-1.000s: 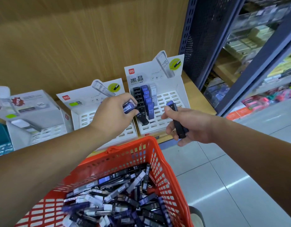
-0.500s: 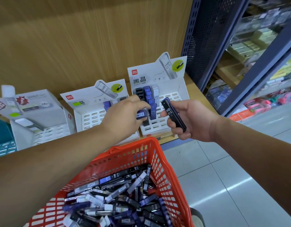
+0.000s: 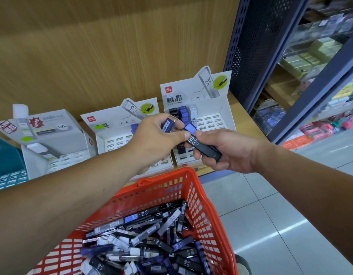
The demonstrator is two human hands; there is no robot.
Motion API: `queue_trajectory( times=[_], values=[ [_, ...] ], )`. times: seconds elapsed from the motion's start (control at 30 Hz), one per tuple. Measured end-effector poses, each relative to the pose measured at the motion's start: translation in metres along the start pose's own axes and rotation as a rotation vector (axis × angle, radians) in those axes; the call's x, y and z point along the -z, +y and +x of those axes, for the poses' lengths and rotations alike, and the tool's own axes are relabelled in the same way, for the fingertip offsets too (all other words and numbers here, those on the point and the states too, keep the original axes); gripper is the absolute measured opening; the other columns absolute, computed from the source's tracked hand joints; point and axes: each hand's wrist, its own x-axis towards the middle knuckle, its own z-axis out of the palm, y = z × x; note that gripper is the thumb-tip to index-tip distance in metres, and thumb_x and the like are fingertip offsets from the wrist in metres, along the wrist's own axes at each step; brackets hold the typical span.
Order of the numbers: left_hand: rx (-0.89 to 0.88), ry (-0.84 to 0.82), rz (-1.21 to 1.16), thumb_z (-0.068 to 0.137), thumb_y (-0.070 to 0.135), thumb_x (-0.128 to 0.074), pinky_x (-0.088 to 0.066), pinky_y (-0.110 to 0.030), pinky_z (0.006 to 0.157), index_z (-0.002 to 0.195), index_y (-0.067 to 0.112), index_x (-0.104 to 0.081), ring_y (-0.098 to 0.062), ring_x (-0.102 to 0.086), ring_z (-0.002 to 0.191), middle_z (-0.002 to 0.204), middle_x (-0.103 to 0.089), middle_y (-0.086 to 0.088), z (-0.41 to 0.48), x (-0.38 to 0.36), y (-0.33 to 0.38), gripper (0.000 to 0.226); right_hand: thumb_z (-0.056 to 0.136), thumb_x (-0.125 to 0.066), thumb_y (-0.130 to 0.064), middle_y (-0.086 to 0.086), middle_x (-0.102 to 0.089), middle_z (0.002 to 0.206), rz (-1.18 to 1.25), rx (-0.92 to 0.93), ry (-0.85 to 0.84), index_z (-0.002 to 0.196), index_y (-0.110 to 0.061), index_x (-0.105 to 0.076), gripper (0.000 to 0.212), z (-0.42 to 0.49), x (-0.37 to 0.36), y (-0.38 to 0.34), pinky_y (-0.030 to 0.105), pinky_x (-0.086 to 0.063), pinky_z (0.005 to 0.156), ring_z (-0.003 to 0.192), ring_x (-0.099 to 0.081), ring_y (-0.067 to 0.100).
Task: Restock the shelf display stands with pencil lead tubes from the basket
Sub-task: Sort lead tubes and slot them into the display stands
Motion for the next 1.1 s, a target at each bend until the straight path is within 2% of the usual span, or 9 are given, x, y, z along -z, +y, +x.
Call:
queue_trajectory(
  times=[0.1, 0.2, 0.27, 0.33, 0.57, 0.67, 0.77, 0.87, 1.1],
  values=[
    [0.000, 0.048, 0.043, 0.086, 0.016, -0.084, -0.040, -0.024, 0.044, 0.092, 0.017, -0.070, -0.010, -0.046, 0.043, 0.067, -0.063, 0.007, 0.007, 0.010, -0.003, 0.015, 0.111, -0.039, -0.042, 0.010, -0.076, 0.095, -0.249, -0.015, 0.226, 0.114, -0.011, -0.068, 0.042, 0.004, 0.002, 0.004, 0.029, -0.042, 0.053, 0.069, -0.064, 0.020],
    [-0.138, 0.014, 0.290, 0.086, 0.020, -0.083, -0.048, -0.026, 0.051, 0.089, 0.024, -0.070, -0.005, -0.062, 0.059, 0.081, -0.068, 0.009, 0.006, 0.017, -0.007, 0.015, 0.110, -0.040, -0.044, 0.005, -0.071, 0.095, -0.461, 0.018, 0.360, 0.103, -0.016, -0.073, 0.043, 0.006, 0.012, 0.013, 0.030, -0.045, 0.059, 0.074, -0.061, 0.019],
    [-0.186, 0.003, 0.411, 0.086, 0.024, -0.083, -0.057, -0.036, 0.062, 0.090, 0.026, -0.069, -0.015, -0.068, 0.072, 0.084, -0.070, 0.007, 0.005, 0.018, -0.012, 0.015, 0.110, -0.041, -0.042, 0.006, -0.070, 0.092, -0.396, 0.033, 0.331, 0.103, -0.013, -0.073, 0.044, 0.005, 0.016, 0.014, 0.030, -0.045, 0.058, 0.073, -0.060, 0.020],
    [-0.227, 0.018, 0.475, 0.086, 0.028, -0.083, -0.058, -0.040, 0.068, 0.091, 0.026, -0.069, -0.015, -0.066, 0.074, 0.082, -0.069, 0.008, 0.005, 0.017, -0.017, 0.015, 0.111, -0.041, -0.041, 0.007, -0.072, 0.090, -0.385, 0.044, 0.304, 0.103, -0.012, -0.073, 0.044, 0.003, 0.017, 0.012, 0.031, -0.046, 0.058, 0.072, -0.061, 0.020],
    [-0.253, 0.038, 0.461, 0.088, 0.027, -0.081, -0.058, -0.042, 0.060, 0.092, 0.027, -0.069, -0.018, -0.064, 0.062, 0.077, -0.069, 0.005, 0.006, 0.016, -0.016, 0.013, 0.112, -0.039, -0.040, 0.013, -0.070, 0.081, -0.295, 0.045, 0.208, 0.107, -0.010, -0.067, 0.041, 0.003, 0.015, 0.011, 0.033, -0.042, 0.054, 0.058, -0.056, 0.024],
    [-0.269, 0.050, 0.453, 0.087, 0.026, -0.082, -0.054, -0.034, 0.057, 0.091, 0.028, -0.069, -0.009, -0.059, 0.057, 0.074, -0.067, 0.009, 0.007, 0.016, -0.017, 0.014, 0.112, -0.037, -0.040, 0.013, -0.068, 0.078, -0.288, 0.039, 0.190, 0.109, -0.010, -0.065, 0.042, 0.003, 0.017, 0.011, 0.034, -0.043, 0.054, 0.056, -0.054, 0.024],
    [-0.382, 0.027, 0.541, 0.087, 0.022, -0.082, -0.047, -0.020, 0.060, 0.091, 0.024, -0.070, 0.003, -0.060, 0.070, 0.075, -0.063, 0.021, 0.004, 0.017, -0.017, 0.013, 0.112, -0.037, -0.041, 0.014, -0.068, 0.079, -0.291, 0.040, 0.179, 0.112, -0.009, -0.065, 0.042, 0.002, 0.018, 0.012, 0.034, -0.044, 0.054, 0.057, -0.054, 0.025],
    [-0.520, -0.042, 0.669, 0.085, 0.018, -0.084, -0.051, -0.028, 0.066, 0.089, 0.024, -0.069, 0.007, -0.058, 0.076, 0.078, -0.057, 0.026, 0.002, 0.015, -0.020, 0.016, 0.112, -0.038, -0.040, 0.014, -0.068, 0.081, -0.280, 0.031, 0.172, 0.112, -0.009, -0.066, 0.042, 0.001, 0.021, 0.011, 0.034, -0.044, 0.054, 0.059, -0.055, 0.024],
    [-0.387, -0.099, 0.589, 0.086, 0.023, -0.083, -0.054, -0.032, 0.080, 0.106, 0.032, -0.076, -0.005, -0.061, 0.087, 0.098, -0.062, 0.016, 0.004, 0.009, -0.030, 0.023, 0.111, -0.044, -0.028, 0.017, -0.074, 0.090, -0.247, 0.075, 0.200, 0.116, -0.014, -0.062, 0.023, -0.003, 0.024, 0.008, 0.037, -0.045, 0.060, 0.069, -0.062, 0.026]
  ],
)
